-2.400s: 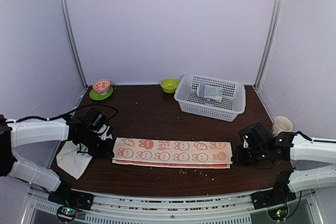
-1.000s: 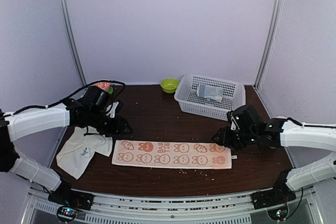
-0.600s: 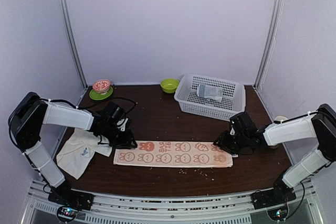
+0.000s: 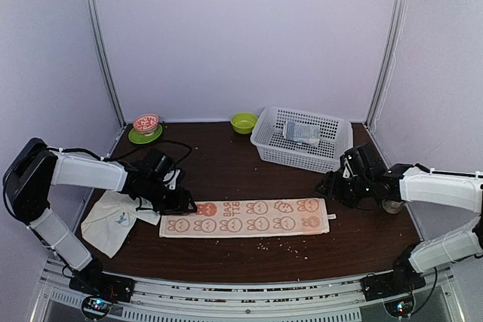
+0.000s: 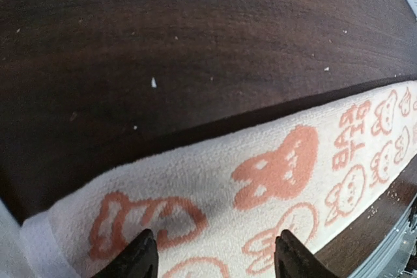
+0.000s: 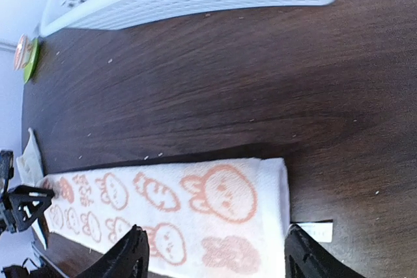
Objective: Roll the towels
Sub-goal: Smooth out the towel at the center of the board.
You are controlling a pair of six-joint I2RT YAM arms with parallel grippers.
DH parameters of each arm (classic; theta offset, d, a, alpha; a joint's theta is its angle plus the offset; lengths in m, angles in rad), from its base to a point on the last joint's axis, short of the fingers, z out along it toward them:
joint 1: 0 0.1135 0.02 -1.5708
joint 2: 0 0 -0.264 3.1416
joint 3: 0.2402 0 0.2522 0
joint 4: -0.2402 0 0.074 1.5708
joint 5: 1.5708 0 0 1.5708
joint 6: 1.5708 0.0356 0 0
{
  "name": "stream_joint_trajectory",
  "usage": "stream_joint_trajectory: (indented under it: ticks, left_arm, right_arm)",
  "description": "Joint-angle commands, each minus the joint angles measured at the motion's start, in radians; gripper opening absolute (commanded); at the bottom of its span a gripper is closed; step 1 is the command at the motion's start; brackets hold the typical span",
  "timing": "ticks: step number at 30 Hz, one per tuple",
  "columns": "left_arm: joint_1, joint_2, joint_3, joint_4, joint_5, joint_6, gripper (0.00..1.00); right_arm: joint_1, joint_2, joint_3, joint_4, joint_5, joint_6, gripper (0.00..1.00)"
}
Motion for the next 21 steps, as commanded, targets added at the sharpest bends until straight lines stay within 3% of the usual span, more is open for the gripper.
stream_joint_trajectory:
  ticks: [1,6,11,21]
  left_arm:
    - [-0.001,-0.097,0.043,-0.11,-0.01,0.035,0.65]
    - [-0.004,-0.09,0.12,-0.122,0.016,0.065,0.68]
    - [-0.007,-0.07,0.122,-0.122,0.005,0.061,0.67]
    - [-0.026,-0.053,0.099,-0.102,-0.016,0.072,0.66]
  right_arm:
    - [0.093,-0.051,0.012,-0.153,-0.004,-0.06,0.69]
    - [0.205,-0.006,-0.051,-0.021,-0.024,0.03,0.65]
    - [0.227,0.13,-0.046,0.064,0.011,0.061,0.62]
    - [0.128,0.195,-0.04,-0.101,0.149,-0.05,0.61]
